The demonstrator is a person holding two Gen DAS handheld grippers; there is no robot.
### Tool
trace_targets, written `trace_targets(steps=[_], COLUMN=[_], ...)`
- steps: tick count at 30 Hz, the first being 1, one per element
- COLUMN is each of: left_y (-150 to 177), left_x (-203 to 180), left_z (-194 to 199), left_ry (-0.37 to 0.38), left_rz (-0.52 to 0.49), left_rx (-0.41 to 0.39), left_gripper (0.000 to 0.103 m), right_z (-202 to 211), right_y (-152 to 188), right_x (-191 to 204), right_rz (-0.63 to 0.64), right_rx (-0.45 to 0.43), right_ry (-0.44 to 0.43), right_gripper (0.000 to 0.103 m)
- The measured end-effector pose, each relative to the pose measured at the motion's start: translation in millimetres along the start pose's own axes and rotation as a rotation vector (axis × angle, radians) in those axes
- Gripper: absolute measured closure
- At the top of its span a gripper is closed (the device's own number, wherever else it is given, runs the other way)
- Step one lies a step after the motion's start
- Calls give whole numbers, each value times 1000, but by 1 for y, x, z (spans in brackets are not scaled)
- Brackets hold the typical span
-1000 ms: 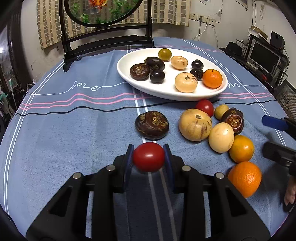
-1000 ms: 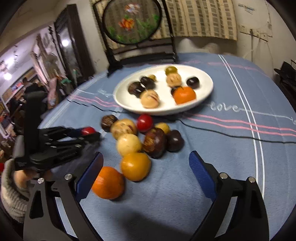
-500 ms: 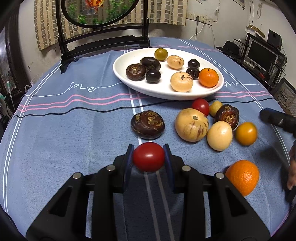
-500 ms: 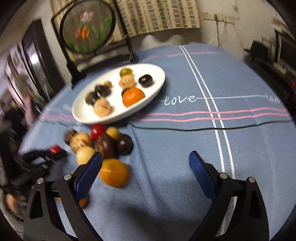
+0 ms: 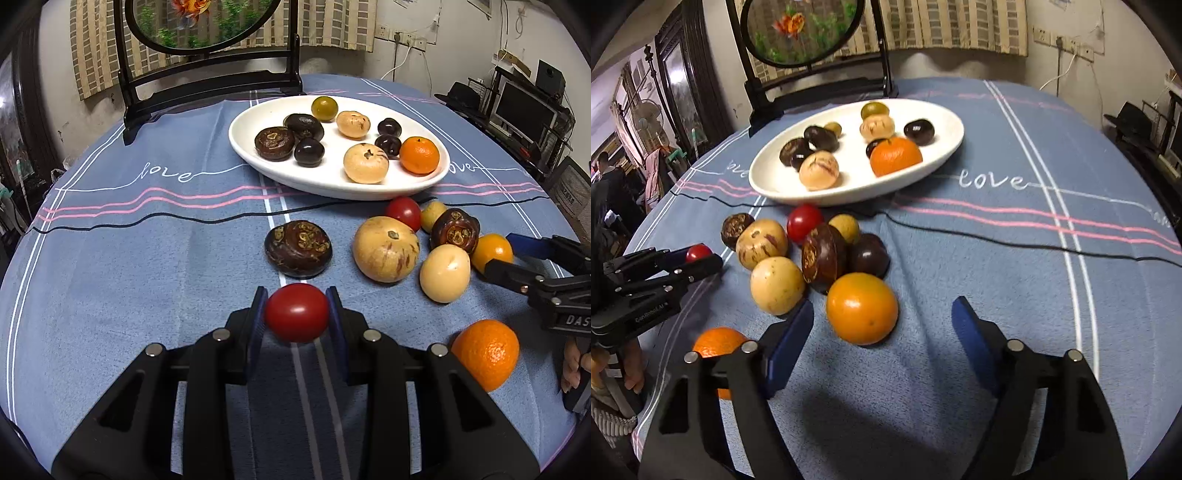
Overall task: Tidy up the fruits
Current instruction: 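Grasp the orange round fruit with the right tool, then place both held fruits on the white plate and open both tools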
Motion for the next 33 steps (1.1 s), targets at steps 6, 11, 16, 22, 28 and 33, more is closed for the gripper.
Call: trace_targets(steps=[6, 11, 16, 22, 28, 33], left_y=[0, 0, -1, 0, 0, -1], left_x=[0, 0, -1, -1, -1, 1], left_z=[-1, 0, 2, 1, -1, 2], left_ry=[1, -1, 2, 5, 3, 12], left_rz=[1, 3, -4, 1, 1, 14], left_rx=[5, 0, -12, -2, 4, -11], left_gripper=[70, 70, 70, 70, 70, 70], right_z=[-2, -3, 0, -6, -1, 2], right_y=[1, 0, -2, 0, 0, -1], right_x=[-3, -1, 2, 6, 10, 10], right_rz=[-20, -13, -4, 17, 37, 40], right_rx=[4, -3, -18, 8, -16, -34], right_ry=[-28, -54, -63, -50, -46, -51], right_gripper=[43, 55, 61, 62, 64, 64])
Point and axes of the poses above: each gripper's, at about its wrist camera, not at the fingertips, and z roughly against the way its jaws point, x to its left, y to its underside, the point moved 4 cm from there along -z, roughly the way its jaws point, and after that the axes turned 15 degrees about -y, right-handed, at the moved point
